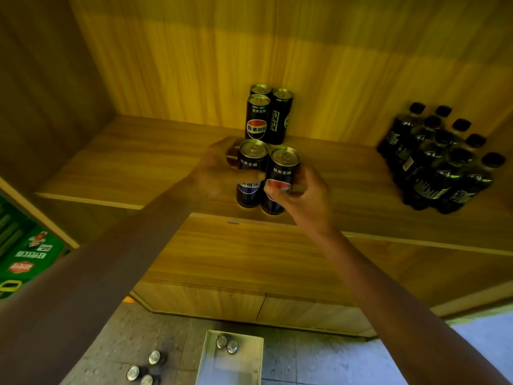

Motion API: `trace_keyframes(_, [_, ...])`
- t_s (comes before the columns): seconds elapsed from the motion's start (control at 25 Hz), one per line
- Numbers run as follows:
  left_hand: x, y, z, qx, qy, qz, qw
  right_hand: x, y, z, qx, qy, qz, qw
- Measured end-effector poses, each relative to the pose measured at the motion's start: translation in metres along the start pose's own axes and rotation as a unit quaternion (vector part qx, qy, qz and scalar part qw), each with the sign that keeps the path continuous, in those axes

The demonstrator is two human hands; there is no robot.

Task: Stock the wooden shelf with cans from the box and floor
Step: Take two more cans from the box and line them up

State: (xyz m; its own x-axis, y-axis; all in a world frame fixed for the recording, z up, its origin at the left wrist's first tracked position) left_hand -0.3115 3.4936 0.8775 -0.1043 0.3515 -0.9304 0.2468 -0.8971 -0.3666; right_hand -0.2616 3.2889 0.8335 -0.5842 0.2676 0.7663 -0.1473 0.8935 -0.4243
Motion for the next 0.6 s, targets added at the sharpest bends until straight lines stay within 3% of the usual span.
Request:
trace_keyframes(0.12, [0.017, 0.002, -0.001, -0.003, -0.019, -0.019, 1.000, -0.012, 0.002, 0.007, 0.051, 0.000, 0.013, 0.999])
trace_keyframes(0.6, [0.015, 0.003, -0.088, -0.110, -0.046, -0.085, 0.989, -0.056, 0.030, -0.095, 0.060, 0.010, 0.000, 0.998])
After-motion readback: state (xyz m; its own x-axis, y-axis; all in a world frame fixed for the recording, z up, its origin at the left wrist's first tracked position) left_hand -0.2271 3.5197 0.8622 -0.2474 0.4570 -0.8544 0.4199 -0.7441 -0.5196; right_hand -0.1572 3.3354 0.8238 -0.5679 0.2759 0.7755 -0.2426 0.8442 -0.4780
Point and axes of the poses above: each hand's wrist, its own z-axis away from the middle knuckle, its own y-axis out of the palm, x = y × z, the point moved 2 cm from there along -z, towards the middle knuckle, and after that the axes turned 8 degrees about -y, right-handed, at the moved point
